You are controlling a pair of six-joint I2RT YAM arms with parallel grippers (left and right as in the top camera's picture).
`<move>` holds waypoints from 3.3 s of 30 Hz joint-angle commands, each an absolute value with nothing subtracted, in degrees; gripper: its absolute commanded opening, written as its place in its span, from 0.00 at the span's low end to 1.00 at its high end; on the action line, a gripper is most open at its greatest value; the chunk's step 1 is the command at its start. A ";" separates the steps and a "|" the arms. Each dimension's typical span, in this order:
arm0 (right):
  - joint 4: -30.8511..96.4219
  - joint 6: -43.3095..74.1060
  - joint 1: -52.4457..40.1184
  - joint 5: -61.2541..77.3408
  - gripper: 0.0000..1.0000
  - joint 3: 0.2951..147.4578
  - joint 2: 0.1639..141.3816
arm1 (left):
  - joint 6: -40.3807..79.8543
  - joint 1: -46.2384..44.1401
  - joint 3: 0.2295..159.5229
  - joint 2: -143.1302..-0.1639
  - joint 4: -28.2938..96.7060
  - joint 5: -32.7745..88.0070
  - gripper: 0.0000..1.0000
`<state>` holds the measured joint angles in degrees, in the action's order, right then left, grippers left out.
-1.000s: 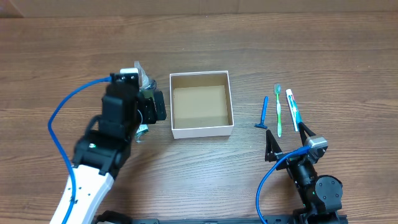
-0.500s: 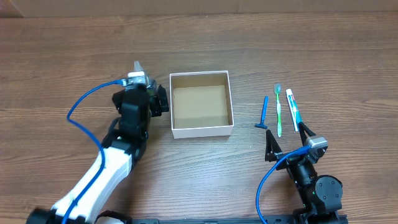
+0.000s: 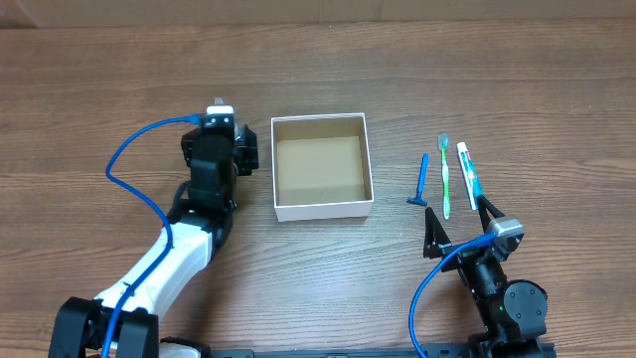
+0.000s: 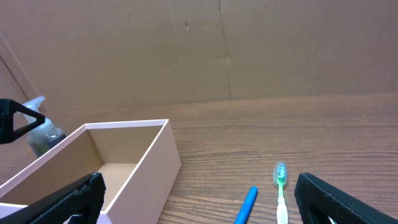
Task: Pack container
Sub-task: 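Lower the left gripper and grasp the soap pump bottle by its pump, then lift the bottle with the left gripper and carry it over the box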
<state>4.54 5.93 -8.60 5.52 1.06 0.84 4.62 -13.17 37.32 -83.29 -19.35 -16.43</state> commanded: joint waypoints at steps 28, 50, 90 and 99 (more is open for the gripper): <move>4.25 5.58 -8.23 5.21 1.00 0.47 0.23 | 3.88 -11.22 37.12 -83.90 -28.12 -10.90 0.27; 4.25 5.61 -8.23 5.21 1.00 0.47 0.23 | 4.27 -11.27 41.17 -78.04 -21.12 -10.79 0.26; 4.25 5.58 -8.23 5.21 1.00 0.47 0.23 | 19.40 -25.82 79.66 -76.60 22.52 -11.44 0.17; 4.25 5.58 -8.23 5.21 1.00 0.47 0.23 | 27.55 -30.02 79.66 -85.03 22.39 -15.66 0.17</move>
